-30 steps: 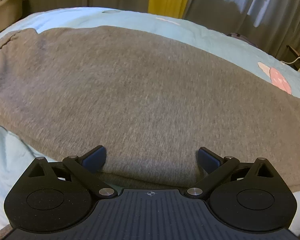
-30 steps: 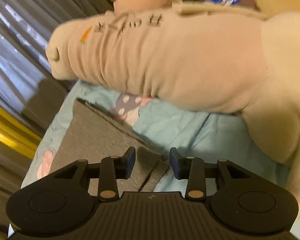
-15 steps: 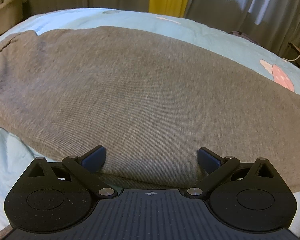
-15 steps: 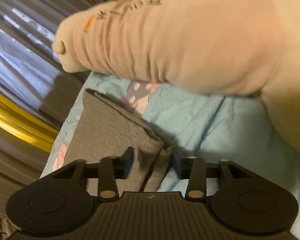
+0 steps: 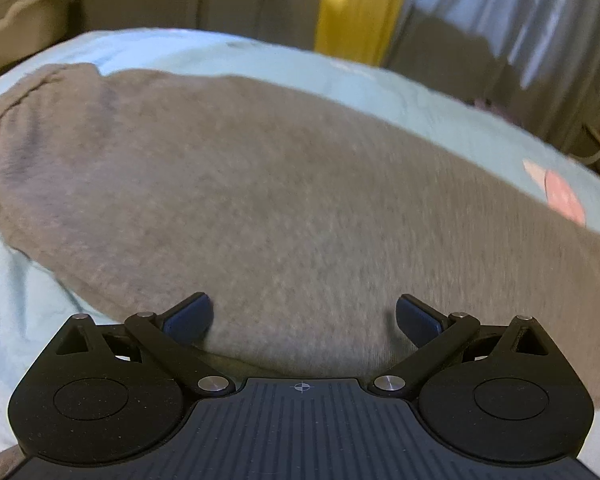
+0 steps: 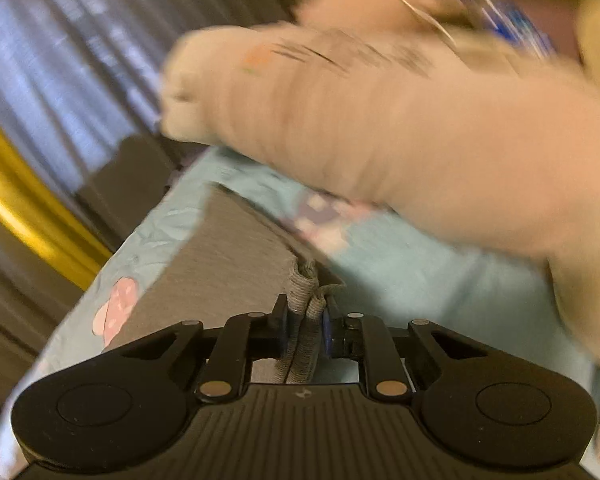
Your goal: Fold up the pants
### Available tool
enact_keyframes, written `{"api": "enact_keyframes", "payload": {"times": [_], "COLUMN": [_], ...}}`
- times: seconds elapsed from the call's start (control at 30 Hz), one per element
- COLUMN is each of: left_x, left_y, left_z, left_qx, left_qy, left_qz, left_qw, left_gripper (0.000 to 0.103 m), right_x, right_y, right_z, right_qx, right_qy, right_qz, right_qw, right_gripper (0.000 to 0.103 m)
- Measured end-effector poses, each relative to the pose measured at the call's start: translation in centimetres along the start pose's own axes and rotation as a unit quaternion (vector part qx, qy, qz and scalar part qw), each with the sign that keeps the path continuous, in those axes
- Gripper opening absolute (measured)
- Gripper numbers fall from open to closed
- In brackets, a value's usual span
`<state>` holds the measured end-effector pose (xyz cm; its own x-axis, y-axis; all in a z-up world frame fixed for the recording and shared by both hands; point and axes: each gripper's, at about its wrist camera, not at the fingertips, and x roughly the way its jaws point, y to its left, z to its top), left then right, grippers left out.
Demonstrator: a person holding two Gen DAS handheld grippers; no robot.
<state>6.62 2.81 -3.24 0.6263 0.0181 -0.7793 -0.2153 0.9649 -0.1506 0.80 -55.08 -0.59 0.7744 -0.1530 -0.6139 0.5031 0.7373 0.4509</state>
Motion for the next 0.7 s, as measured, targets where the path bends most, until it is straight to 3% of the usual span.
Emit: {"api": "enact_keyframes", "payload": {"times": [0.07, 0.17, 0.3, 0.4, 0.57, 0.63, 0.7], "left_x": [-0.6, -1.8, -3.4, -3.9, -3.8, -3.4, -2.9], "left_y": [0.6, 1.5, 2.3, 2.8, 3.1, 3.1, 2.9], "left_z": [0.1, 0.2, 0.1, 0.0, -0.1, -0.2, -0.1], "left_qx": [-0.017, -0.04, -0.052, -0.065, -0.072, -0.066, -0.06], "left_qy": [-0.019, -0.05, -0.087, -0.086, -0.075, -0.067, -0.056], "left_qz": [-0.003, -0.001, 0.004, -0.002, -0.016, -0.029, -0.043], "left_qw": [0.9997, 0.998, 0.9948, 0.9942, 0.9944, 0.9952, 0.9957], "left_gripper": [0.102, 0.102, 0.102, 0.102, 0.102, 0.102, 0.102], "right_x": [-1.4, -3.1, -3.9, -2.2, 1.4, 1.2, 0.9], "right_y": [4.9, 13.6, 23.2, 27.5, 27.3, 25.5, 23.0], "right_z": [0.3, -1.2, -6.9, -13.3, -19.9, -19.2, -16.8], "right_qx": [-0.084, -0.211, -0.326, -0.372, -0.356, -0.309, -0.248], "right_qy": [-0.028, -0.044, -0.005, 0.054, 0.206, 0.221, 0.209], "right_qz": [0.013, 0.082, 0.198, 0.241, 0.24, 0.261, 0.266], "right_qw": [0.996, 0.973, 0.924, 0.895, 0.879, 0.887, 0.908], "right_gripper": [0.015, 0.015, 0.015, 0.019, 0.031, 0.037, 0.052]}}
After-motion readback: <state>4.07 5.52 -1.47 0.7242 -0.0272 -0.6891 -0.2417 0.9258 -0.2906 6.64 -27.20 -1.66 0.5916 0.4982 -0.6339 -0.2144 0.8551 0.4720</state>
